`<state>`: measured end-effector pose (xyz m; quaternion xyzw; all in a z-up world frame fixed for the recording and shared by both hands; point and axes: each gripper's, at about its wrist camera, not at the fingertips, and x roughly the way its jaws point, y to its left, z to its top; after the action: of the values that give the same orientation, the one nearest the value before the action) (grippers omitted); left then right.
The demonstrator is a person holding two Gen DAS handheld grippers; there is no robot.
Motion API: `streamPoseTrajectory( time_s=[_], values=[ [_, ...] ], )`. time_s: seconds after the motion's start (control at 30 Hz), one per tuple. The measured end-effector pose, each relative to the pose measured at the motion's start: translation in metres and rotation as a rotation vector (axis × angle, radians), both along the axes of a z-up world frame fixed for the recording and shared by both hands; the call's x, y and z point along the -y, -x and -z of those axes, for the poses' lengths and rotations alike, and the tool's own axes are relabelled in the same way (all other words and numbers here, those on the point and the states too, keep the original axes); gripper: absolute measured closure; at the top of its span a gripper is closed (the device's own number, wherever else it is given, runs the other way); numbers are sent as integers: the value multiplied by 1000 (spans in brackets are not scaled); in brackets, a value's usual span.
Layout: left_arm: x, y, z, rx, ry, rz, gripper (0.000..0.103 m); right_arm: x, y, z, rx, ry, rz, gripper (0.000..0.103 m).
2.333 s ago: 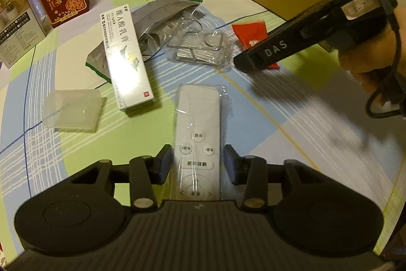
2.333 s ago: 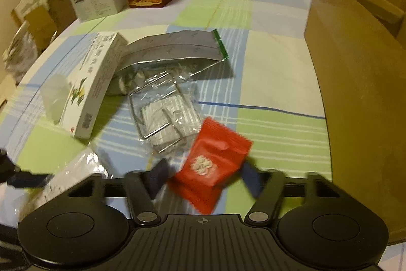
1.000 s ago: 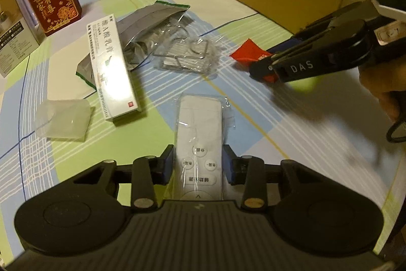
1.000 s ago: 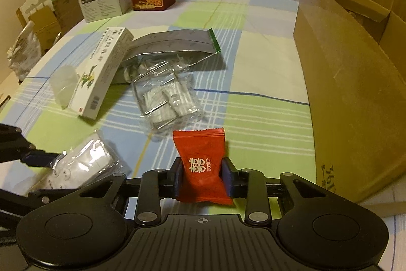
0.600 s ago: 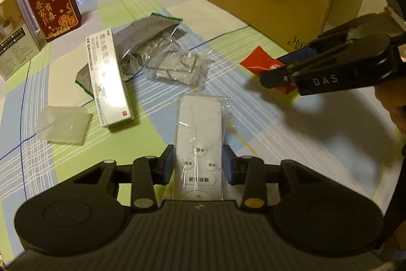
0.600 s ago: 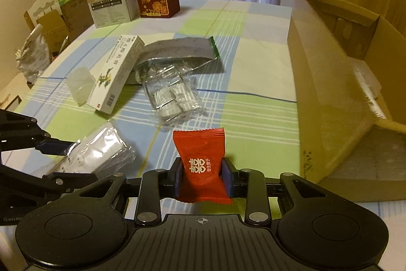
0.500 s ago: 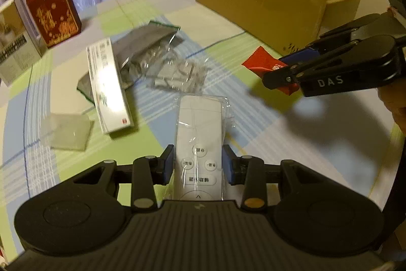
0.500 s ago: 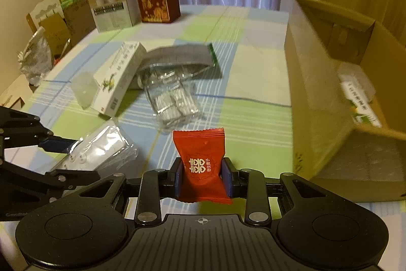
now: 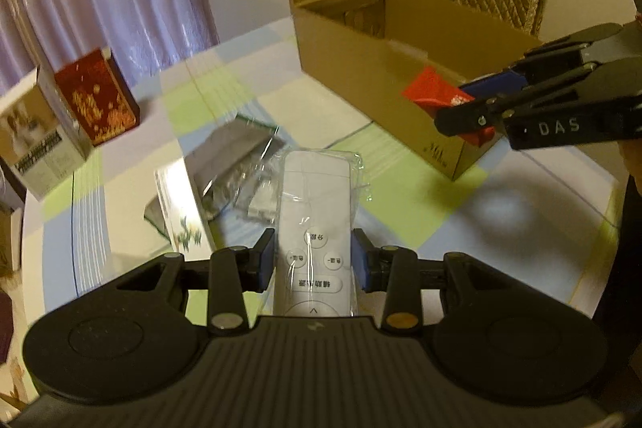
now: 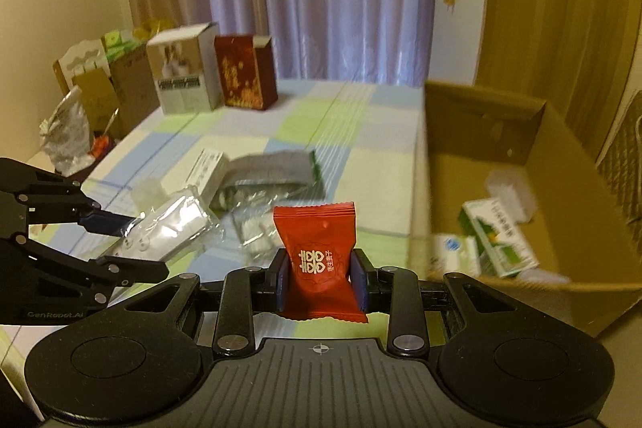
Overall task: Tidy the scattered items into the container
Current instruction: 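Carry the red packet and bagged remote over the cardboard box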
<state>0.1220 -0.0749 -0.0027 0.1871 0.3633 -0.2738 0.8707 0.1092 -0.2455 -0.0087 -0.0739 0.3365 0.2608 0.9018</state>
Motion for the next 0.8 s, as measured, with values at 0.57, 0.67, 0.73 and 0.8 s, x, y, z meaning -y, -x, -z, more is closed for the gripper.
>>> streamPoseTrajectory(
  time_s=[0.57,0.67,0.73,0.8],
  values=[
    [115,-11,-56,72,33,147,69,102,-36,-33,101,20,125,69],
    [141,-23,-60,69,50,173,69,117,-47,-31,91,15,152,69],
    [158,-33,-60,66,55,184,69,126,-53,-30,86,15,164,69],
    [172,-43,-58,58,59,190,69,133,-60,-28,82,19,171,69]
  ],
)
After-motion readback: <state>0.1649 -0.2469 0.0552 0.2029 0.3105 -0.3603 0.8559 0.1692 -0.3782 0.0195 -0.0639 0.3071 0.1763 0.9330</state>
